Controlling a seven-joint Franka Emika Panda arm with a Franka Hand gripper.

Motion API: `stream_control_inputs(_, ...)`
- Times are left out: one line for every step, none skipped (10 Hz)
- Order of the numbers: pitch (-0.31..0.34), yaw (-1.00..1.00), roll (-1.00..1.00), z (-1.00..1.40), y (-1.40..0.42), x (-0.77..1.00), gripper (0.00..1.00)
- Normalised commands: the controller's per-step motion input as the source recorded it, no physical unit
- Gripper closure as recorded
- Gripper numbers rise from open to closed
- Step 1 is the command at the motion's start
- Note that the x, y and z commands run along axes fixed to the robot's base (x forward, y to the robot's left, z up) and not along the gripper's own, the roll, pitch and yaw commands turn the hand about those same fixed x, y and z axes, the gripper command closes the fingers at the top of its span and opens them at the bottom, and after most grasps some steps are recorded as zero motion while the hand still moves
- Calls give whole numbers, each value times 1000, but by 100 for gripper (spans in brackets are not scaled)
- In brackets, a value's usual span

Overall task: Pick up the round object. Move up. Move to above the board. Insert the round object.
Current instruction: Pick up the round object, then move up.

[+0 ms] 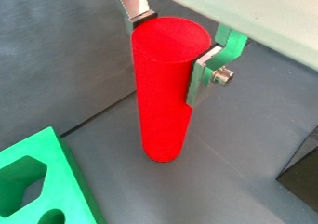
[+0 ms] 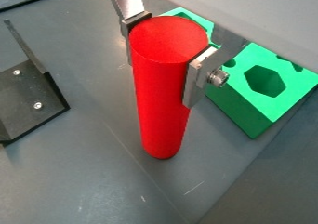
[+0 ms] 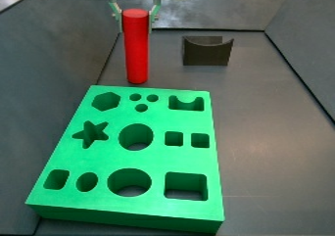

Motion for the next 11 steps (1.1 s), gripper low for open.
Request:
stream_control_inputs(0, 0, 0, 0, 0, 0, 100)
stream_control_inputs(0, 0, 0, 0, 0, 0, 100)
stream_control_inputs(0, 0, 0, 0, 0, 0, 100)
stream_control_inputs(0, 0, 0, 0, 0, 0, 100)
stream_control_inputs(0, 0, 0, 0, 0, 0, 100)
stream_control_inputs(0, 0, 0, 833, 0, 0, 100)
stream_control_inputs(-4, 6, -19, 842, -50, 2, 100)
stream_control_inputs(25, 10, -20, 710, -42, -20, 100)
stream_control_inputs(36, 15, -23, 562, -27, -12, 100)
stream_control_inputs(49, 15, -26, 398, -20, -3, 100)
stream_control_inputs(64, 13, -29, 228, -17, 8, 100)
